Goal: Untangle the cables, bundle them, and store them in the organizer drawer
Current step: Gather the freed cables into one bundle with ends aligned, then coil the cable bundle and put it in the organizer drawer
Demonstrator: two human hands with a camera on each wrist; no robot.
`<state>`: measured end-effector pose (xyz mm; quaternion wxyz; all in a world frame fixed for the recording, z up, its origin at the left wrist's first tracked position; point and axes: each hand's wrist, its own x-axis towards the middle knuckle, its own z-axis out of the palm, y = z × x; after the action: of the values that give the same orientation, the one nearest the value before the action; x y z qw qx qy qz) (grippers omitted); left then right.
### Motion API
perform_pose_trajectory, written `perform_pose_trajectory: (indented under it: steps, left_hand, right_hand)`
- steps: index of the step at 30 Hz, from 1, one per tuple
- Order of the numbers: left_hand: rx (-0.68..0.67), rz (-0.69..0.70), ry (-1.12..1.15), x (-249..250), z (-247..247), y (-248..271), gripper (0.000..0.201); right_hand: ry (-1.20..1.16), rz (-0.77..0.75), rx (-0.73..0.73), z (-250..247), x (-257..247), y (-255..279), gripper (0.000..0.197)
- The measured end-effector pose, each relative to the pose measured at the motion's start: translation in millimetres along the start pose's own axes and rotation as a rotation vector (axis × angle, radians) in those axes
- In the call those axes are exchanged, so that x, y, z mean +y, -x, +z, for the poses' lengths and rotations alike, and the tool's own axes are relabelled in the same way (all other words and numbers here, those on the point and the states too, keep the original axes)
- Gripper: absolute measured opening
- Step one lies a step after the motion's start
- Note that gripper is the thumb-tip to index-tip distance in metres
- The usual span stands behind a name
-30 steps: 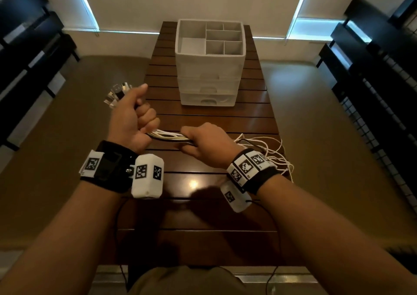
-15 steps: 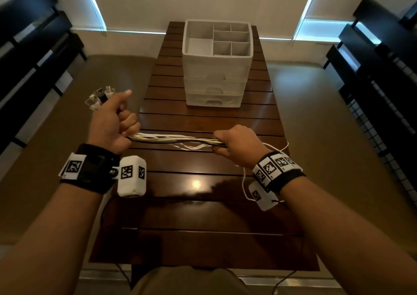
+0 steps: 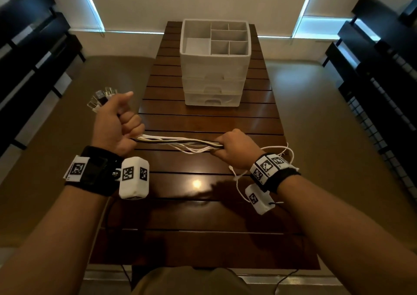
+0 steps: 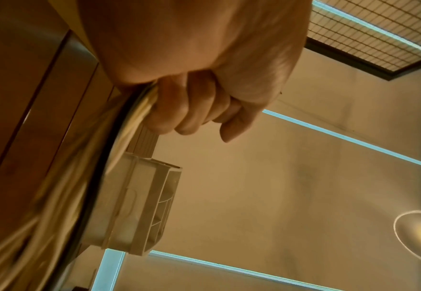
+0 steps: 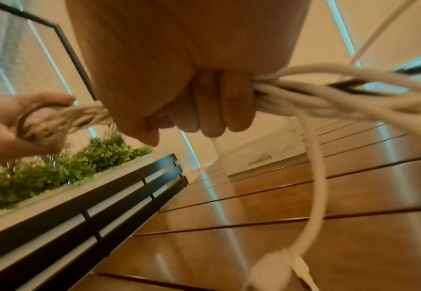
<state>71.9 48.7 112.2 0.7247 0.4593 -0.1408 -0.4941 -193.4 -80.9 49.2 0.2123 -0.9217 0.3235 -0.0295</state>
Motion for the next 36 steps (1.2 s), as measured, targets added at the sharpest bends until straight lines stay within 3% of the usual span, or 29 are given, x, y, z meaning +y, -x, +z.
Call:
perform_pose_trajectory:
  steps: [3, 6, 8, 10, 13, 15, 18, 22, 28, 32, 36]
  left_hand:
    - [0.037, 0.018, -0.030, -5, 14, 4, 0.055]
    - [0.005, 0.046, -0.053, -17, 34, 8, 0.053]
    - [-0.036, 0.052, -0.060, -31, 50, 13, 0.053]
    - [-0.095, 0.044, -0.022, -41, 64, 16, 0.053]
    - [-0.195, 0.023, 0.065, -44, 73, 16, 0.055]
    - [-0.204, -0.001, 0.076, -41, 74, 16, 0.057]
    - [-0.130, -0.019, -0.026, -41, 77, 18, 0.059]
    - [-0.049, -0.031, -0.034, -42, 76, 14, 0.056]
    - [-0.036, 0.038, -0.010, 11, 30, -1, 0.058]
    - [0.061, 0.105, -0.055, 45, -3, -3, 0.059]
    - [0.117, 0.092, -0.390, 41, 2, 3, 0.055]
  right_hand:
    - [0.038, 0.047, -0.040, 0, 3, 3, 0.030]
    - [0.053, 0.005, -0.058, -5, -12, 2, 0.081]
    - [0.053, -0.104, 0.040, -5, -39, -4, 0.093]
    - [-0.046, -0.167, 0.021, -3, -64, -14, 0.074]
    - [-0.270, -0.081, 0.034, 4, -74, -21, 0.023]
    - [-0.201, -0.033, 0.134, 5, -73, -20, 0.028]
    - [-0.047, -0.007, 0.153, 11, -77, -16, 0.034]
    - [-0.037, -0.051, 0.210, 16, -77, -15, 0.027]
    - [-0.062, 0.003, 0.121, 5, -27, -2, 0.029]
    - [-0.002, 0.110, 0.042, -8, 2, 7, 0.020]
    - [0.126, 0.144, -0.016, -19, -5, 5, 0.022]
